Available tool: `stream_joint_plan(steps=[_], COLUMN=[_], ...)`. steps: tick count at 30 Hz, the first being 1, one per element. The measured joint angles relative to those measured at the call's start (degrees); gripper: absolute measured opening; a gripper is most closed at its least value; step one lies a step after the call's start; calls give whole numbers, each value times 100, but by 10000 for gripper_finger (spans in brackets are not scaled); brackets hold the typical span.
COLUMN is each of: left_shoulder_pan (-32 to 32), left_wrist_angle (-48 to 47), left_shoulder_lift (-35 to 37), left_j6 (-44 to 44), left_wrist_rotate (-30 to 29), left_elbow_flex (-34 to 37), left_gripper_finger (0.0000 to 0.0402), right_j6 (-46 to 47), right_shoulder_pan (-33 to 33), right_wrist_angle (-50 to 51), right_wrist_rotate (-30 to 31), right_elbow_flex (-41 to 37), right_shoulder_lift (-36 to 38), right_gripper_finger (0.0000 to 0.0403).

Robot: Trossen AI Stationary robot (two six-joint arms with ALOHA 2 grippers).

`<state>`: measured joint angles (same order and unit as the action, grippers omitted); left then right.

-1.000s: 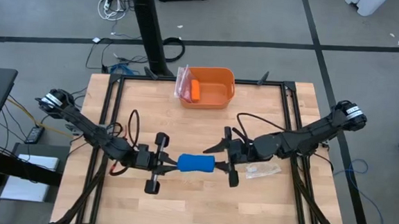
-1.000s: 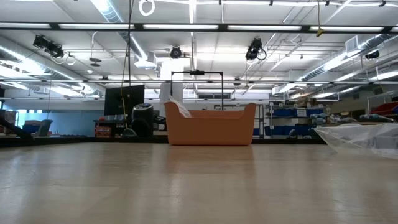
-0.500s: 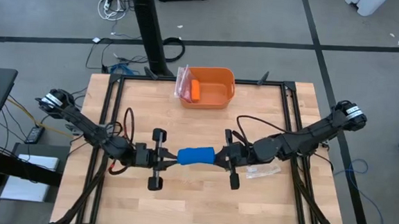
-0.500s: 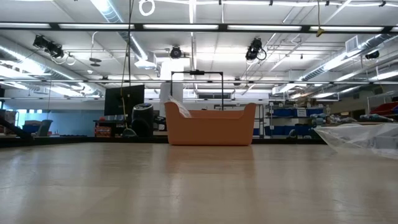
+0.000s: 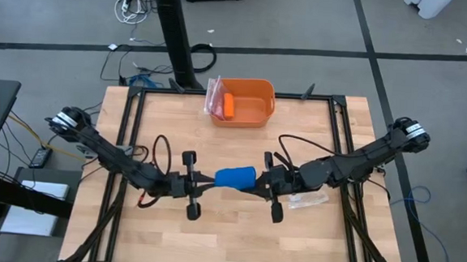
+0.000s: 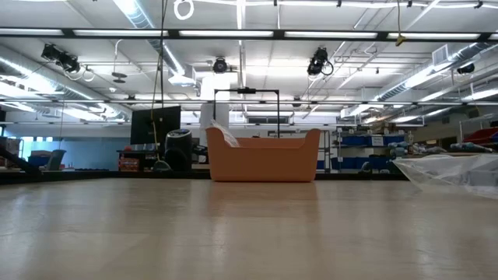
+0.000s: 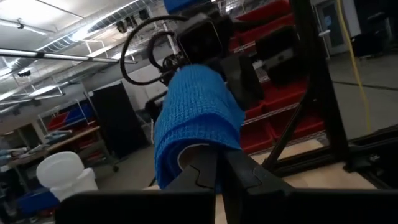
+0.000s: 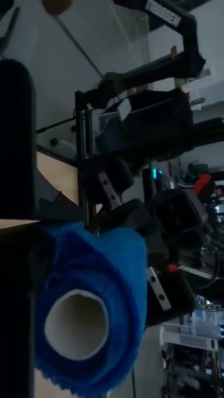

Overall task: Roll bandage
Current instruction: Roll the blue bandage

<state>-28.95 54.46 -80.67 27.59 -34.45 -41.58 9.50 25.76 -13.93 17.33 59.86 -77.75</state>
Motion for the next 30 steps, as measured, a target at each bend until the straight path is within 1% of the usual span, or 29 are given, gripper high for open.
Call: stream_joint_plan(steps=[3, 7, 16, 20, 24, 30], left_shoulder_pan=[4, -1, -14, -21, -24, -26], left_wrist_angle=[126, 118, 21, -19, -115, -227], left_shoulder_lift=[-134, -139, -141, -141, -139, -139], left_j6=[35, 35, 29, 30, 26, 21], left_wrist_rotate=[-51, -71, -91, -167, -198, -202], left_elbow_flex=[-2, -2, -2, -2, -2, -2], left_gripper_finger=[8, 8, 8, 8, 8, 8], right_j6=[102, 231, 499, 616, 687, 587], right_shoulder_pan=[-37, -71, -76, -77, -79, -103], right_wrist_angle=[-11, -34, -71, -212, -402, -387], right_wrist_rotate=[74, 74, 100, 222, 229, 236], right_elbow_flex=[0, 0, 0, 0, -2, -2], right_shoulder_lift=[15, 15, 15, 15, 15, 15], right_gripper_finger=[10, 35, 131, 163, 181, 183])
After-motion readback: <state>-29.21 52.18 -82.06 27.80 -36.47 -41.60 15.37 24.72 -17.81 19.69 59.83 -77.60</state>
